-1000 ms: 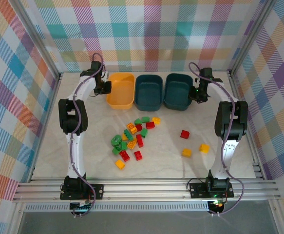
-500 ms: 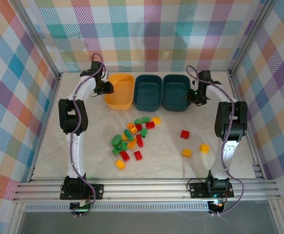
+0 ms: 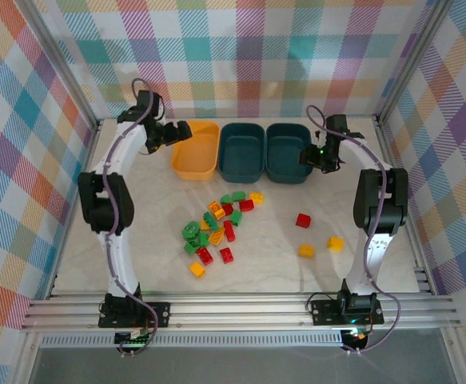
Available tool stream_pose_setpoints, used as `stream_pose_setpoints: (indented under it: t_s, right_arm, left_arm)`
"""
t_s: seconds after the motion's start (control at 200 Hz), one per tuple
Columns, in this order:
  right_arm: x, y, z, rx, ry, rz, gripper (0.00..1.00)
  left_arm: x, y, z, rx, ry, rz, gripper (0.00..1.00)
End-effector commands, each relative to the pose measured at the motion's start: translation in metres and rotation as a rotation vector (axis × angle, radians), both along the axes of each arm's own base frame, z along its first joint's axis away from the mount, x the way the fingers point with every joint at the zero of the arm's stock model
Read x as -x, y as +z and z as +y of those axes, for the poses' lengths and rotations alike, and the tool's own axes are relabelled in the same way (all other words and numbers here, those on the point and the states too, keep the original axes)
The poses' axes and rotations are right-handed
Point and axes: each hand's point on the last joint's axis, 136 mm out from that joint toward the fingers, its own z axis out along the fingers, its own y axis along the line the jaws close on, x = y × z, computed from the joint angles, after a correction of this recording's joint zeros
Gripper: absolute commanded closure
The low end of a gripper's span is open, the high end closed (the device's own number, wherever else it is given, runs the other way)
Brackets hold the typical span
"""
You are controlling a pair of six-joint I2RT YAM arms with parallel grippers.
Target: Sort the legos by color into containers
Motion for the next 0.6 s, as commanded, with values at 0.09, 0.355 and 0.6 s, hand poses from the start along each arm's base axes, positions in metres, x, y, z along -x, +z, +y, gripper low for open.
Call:
stream_pose_setpoints:
  t_s: [0.09, 0.355, 0.6]
  right_arm:
    - [0.026, 0.076, -0.012, 0.007, -0.135, -0.115, 0.36]
    - [0.144, 0.061, -0.049, 0.051, -0.388, -0.125, 0.25]
    - [0.235, 0.017, -0.075, 0.181, -0.466, -0.001, 0.15]
  left_arm:
    - [0.086, 0.082, 0.000, 0.179, 0.171, -0.152, 0.00]
    - [0.231, 0.036, 0.002, 0.308, 0.226, -0.177, 0.00]
    - [0.286, -0.021, -0.017, 0.483, 0.196, -0.110, 0.00]
